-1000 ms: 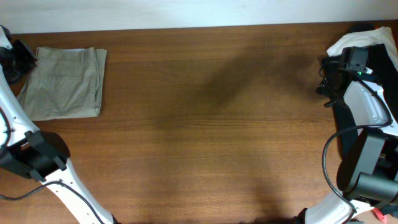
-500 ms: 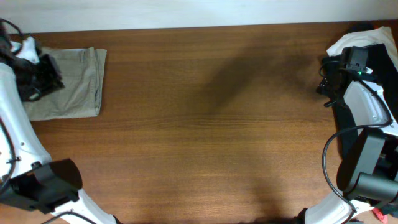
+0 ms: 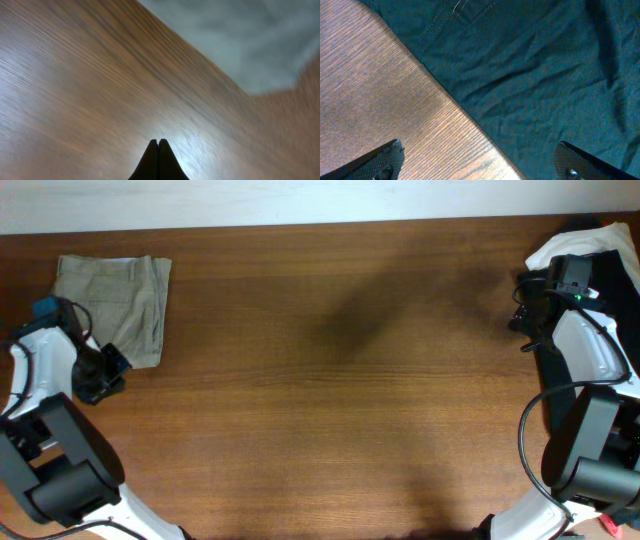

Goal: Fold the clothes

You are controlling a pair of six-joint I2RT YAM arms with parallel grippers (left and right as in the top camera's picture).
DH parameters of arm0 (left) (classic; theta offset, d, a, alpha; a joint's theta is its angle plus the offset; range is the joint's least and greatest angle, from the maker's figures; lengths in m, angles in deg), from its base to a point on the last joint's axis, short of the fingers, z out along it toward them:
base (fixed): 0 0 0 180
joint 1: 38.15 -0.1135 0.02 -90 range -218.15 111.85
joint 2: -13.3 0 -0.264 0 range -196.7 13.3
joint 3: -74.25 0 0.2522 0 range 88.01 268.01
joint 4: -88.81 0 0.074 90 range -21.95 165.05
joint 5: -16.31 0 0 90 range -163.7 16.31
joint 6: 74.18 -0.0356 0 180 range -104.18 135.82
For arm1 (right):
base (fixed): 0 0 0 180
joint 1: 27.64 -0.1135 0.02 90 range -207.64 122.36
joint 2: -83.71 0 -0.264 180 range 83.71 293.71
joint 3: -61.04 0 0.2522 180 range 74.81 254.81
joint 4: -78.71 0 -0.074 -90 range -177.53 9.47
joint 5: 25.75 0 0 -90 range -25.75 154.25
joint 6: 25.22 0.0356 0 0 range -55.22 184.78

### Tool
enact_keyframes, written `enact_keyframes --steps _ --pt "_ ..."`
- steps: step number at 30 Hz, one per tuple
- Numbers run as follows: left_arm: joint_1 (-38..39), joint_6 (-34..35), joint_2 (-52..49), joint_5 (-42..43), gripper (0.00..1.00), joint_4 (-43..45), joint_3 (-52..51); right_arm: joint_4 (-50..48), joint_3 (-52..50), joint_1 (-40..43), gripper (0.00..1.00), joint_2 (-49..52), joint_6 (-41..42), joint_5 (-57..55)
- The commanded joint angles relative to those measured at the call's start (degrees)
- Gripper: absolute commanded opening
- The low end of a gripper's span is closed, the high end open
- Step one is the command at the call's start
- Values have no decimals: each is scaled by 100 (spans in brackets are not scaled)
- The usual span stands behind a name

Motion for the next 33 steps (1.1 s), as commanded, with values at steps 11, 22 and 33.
enact_keyframes --steps 11,22,33 --pt "-400 232 -562 -203 1 1001 -146 -17 85 15 99 -59 28 -92" --pt "-400 234 -881 -199 1 1720 -144 -17 85 15 99 -59 28 -90" --pt "-393 1093 -1447 37 0 2962 -144 -17 85 15 99 -59 28 -90"
